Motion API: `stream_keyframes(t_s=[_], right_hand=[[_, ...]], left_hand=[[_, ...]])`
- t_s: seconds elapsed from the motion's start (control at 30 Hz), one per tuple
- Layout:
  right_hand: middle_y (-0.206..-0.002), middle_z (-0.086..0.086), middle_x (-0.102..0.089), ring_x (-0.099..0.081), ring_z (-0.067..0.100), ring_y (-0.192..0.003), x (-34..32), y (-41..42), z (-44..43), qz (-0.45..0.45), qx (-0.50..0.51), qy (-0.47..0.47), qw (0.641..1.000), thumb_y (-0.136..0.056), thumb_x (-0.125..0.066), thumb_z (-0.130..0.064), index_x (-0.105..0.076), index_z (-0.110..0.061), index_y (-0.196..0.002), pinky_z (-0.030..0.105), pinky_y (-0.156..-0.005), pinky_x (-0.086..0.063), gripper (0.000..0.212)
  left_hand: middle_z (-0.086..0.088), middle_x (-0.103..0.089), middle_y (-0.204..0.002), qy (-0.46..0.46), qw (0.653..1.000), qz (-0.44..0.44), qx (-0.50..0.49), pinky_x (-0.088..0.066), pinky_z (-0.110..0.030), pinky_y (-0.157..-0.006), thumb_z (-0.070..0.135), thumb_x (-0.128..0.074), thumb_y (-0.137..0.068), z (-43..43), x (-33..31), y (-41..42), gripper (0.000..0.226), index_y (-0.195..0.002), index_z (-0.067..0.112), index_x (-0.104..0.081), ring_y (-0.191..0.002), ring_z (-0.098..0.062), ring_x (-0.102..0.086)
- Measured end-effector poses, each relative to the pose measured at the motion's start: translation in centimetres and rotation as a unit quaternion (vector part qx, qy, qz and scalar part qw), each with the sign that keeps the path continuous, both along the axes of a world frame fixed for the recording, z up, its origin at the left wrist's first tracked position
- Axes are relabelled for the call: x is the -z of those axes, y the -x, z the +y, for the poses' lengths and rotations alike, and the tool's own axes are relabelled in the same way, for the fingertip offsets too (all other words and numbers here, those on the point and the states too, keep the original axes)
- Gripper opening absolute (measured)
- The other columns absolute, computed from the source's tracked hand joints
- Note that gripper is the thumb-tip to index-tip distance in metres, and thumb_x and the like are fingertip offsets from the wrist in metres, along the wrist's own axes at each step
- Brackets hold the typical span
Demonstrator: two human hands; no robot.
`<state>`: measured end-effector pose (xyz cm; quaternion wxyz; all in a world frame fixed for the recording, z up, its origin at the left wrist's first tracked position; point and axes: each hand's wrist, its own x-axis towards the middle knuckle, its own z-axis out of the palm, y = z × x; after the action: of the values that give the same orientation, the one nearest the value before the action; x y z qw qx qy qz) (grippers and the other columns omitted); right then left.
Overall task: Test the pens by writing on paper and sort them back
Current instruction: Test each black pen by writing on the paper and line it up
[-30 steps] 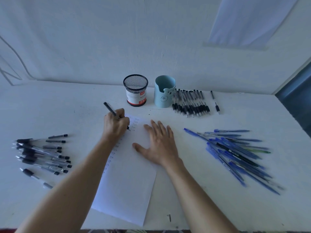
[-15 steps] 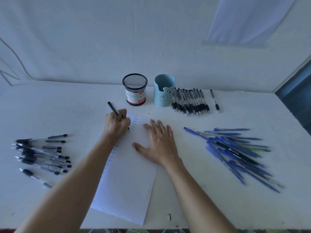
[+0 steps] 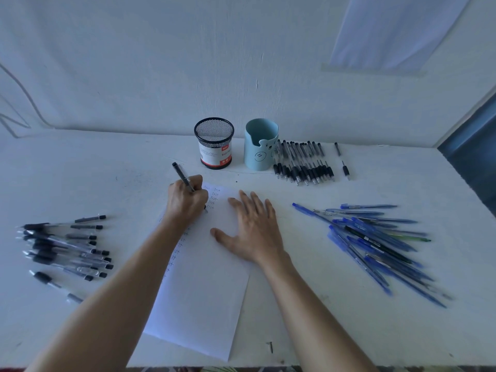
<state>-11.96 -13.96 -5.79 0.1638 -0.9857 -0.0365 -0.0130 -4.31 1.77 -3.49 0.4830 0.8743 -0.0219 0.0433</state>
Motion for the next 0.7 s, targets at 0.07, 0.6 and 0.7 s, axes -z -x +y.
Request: stream_keyframes(t_s=[0.07,0.6,0.7], right_hand=[[-0.165,0.002,-0.017,-0.007,0.024,-0.153,0.05,0.01,0.01,0.001,-0.001,0.000,1.000,-0.077,-0.033,-0.080,-0.030,-0.026,-0.151,0.049,-0.123,0.000,0.092],[-0.165,0.002,-0.018,-0.008,0.024,-0.153,-0.10,0.10,0.02,-0.001,0.000,-0.006,1.000,-0.080,-0.040,-0.078,-0.031,-0.025,-0.151,0.048,-0.122,0.000,0.088],[-0.165,0.002,-0.018,-0.007,0.024,-0.153,-0.06,0.09,-0.01,-0.002,-0.001,-0.003,1.000,-0.083,-0.049,-0.074,-0.031,-0.025,-0.151,0.048,-0.122,0.001,0.086]], left_hand=[[-0.005,-0.024,-0.060,-0.004,1.000,-0.006,0.003,-0.018,-0.030,-0.051,0.012,-0.041,-0.053,-0.01,0.17,-0.12,0.017,-0.059,0.016,-0.025,-0.061,-0.019,-0.021],[-0.002,-0.022,-0.057,-0.018,0.999,-0.023,0.017,-0.016,-0.028,-0.046,0.010,-0.044,-0.058,-0.27,0.11,0.11,0.022,-0.058,0.017,-0.023,-0.057,-0.015,-0.018],[-0.001,-0.023,-0.055,-0.021,1.000,-0.011,0.012,-0.016,-0.026,-0.043,0.006,-0.045,-0.059,-0.28,0.21,0.00,0.023,-0.057,0.016,-0.025,-0.058,-0.018,-0.018]])
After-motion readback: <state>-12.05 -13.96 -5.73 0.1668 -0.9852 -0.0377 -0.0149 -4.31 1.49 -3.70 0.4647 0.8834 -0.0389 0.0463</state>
